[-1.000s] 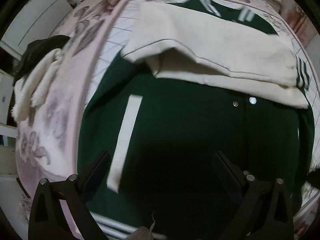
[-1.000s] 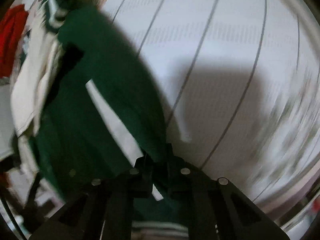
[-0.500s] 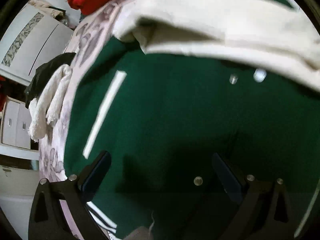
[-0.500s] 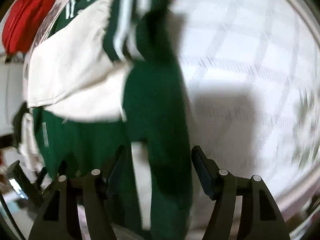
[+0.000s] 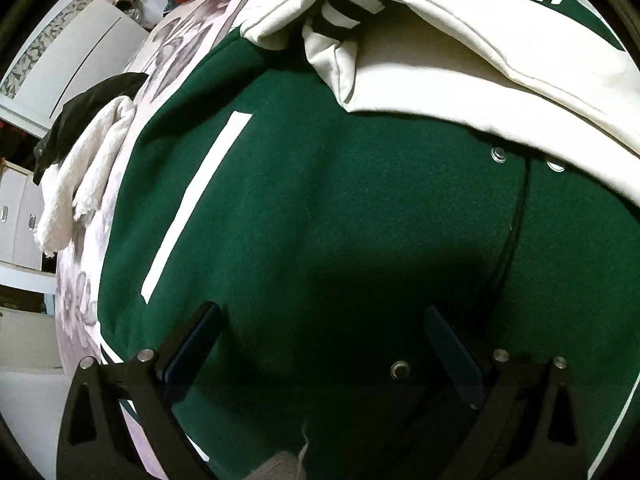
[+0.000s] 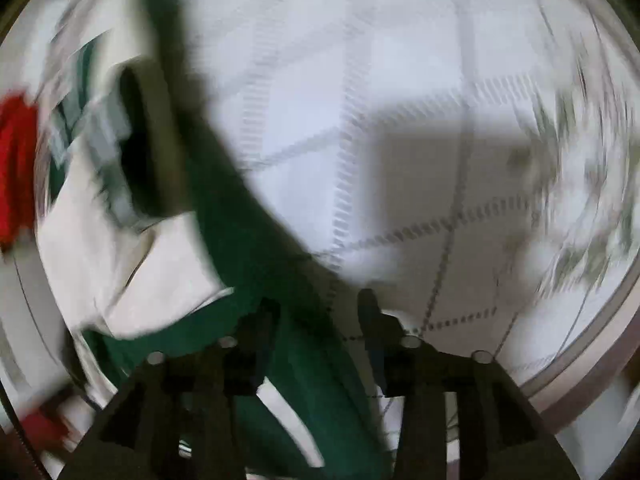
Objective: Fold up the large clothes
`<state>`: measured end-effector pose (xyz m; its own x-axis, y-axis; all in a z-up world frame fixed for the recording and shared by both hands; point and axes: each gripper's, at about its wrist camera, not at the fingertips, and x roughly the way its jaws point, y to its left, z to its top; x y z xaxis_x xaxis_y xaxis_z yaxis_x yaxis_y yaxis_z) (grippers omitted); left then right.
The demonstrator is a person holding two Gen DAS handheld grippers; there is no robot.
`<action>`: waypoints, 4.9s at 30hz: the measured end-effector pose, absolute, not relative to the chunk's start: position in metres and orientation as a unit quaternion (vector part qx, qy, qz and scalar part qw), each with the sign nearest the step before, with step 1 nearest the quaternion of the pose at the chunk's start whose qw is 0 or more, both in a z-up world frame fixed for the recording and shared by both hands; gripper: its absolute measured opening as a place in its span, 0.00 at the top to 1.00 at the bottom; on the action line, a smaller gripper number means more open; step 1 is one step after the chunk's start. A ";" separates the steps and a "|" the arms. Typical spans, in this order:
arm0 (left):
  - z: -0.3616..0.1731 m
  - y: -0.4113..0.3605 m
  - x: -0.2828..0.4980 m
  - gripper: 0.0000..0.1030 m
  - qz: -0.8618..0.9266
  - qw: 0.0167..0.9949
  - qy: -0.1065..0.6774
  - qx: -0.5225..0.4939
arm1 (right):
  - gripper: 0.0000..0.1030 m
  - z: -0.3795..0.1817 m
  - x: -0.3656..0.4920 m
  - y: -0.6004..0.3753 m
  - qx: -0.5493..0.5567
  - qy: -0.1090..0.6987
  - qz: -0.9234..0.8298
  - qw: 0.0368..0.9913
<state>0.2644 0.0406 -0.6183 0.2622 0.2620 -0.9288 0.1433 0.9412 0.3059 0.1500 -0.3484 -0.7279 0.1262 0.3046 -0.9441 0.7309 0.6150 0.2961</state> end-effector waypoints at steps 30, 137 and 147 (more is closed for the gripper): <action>-0.624 0.039 0.275 0.00 0.013 0.803 0.589 0.088 | 0.46 -0.708 0.246 -0.370 0.405 0.599 -0.129 0.678; -0.588 -0.176 0.085 0.78 0.087 0.770 0.588 0.231 | 0.69 -0.788 0.253 -0.345 0.503 0.587 0.142 0.618; -0.527 -0.168 0.020 0.80 0.021 0.762 0.616 0.198 | 0.75 -0.692 0.148 -0.405 0.472 0.650 0.083 0.590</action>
